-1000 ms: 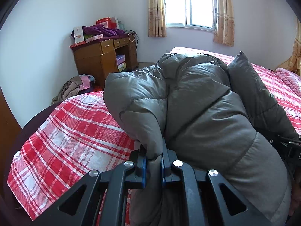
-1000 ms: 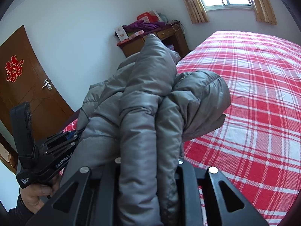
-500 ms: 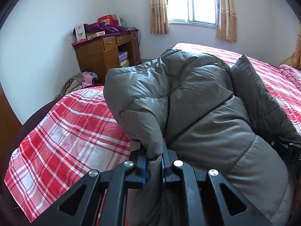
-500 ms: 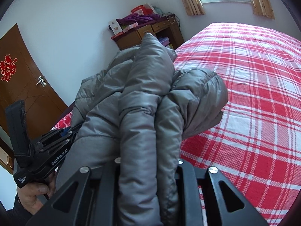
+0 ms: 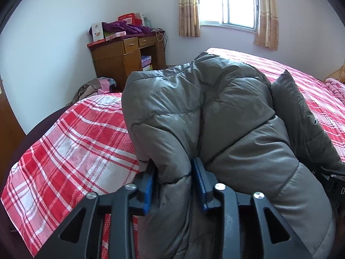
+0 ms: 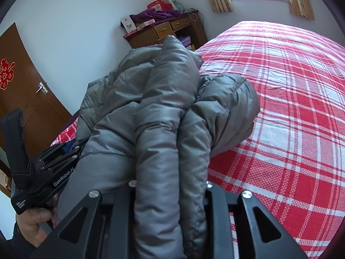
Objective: Fold large clothes
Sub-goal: 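Lift the jacket bundle off the bed with both grippers and carry it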
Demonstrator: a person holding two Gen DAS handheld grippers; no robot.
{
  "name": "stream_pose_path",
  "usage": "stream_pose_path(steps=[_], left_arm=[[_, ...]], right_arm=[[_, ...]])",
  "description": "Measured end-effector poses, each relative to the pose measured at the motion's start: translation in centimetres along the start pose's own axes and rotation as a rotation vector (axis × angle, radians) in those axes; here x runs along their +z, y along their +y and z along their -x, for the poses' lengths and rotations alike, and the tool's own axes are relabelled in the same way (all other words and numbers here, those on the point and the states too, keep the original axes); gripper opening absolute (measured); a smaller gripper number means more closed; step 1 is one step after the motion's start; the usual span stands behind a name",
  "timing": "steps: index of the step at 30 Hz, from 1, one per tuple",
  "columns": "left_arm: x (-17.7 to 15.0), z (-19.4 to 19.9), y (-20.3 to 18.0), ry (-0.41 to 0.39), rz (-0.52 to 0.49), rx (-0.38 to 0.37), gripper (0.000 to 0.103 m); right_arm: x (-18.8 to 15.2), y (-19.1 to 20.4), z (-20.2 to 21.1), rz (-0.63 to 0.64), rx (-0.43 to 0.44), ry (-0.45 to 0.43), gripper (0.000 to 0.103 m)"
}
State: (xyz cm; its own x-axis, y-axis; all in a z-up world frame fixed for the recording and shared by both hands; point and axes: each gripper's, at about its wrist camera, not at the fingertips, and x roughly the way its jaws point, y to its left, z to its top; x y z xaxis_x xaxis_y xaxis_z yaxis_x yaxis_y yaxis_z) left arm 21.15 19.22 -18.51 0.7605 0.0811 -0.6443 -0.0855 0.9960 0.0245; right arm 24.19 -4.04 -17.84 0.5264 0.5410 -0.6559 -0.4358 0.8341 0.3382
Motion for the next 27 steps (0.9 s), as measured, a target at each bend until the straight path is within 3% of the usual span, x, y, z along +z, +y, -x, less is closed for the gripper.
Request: stream_pose_path(steps=[6, 27], left_arm=[[-0.3, -0.6, 0.3, -0.001, 0.013, 0.012, 0.053], [-0.7, -1.5, 1.4, 0.015, 0.072, 0.014, 0.070]], right_arm=[[-0.3, -0.5, -0.3, -0.025, -0.003, 0.011, 0.034], [-0.6, -1.3, -1.7, -0.059, -0.021, 0.039, 0.049]])
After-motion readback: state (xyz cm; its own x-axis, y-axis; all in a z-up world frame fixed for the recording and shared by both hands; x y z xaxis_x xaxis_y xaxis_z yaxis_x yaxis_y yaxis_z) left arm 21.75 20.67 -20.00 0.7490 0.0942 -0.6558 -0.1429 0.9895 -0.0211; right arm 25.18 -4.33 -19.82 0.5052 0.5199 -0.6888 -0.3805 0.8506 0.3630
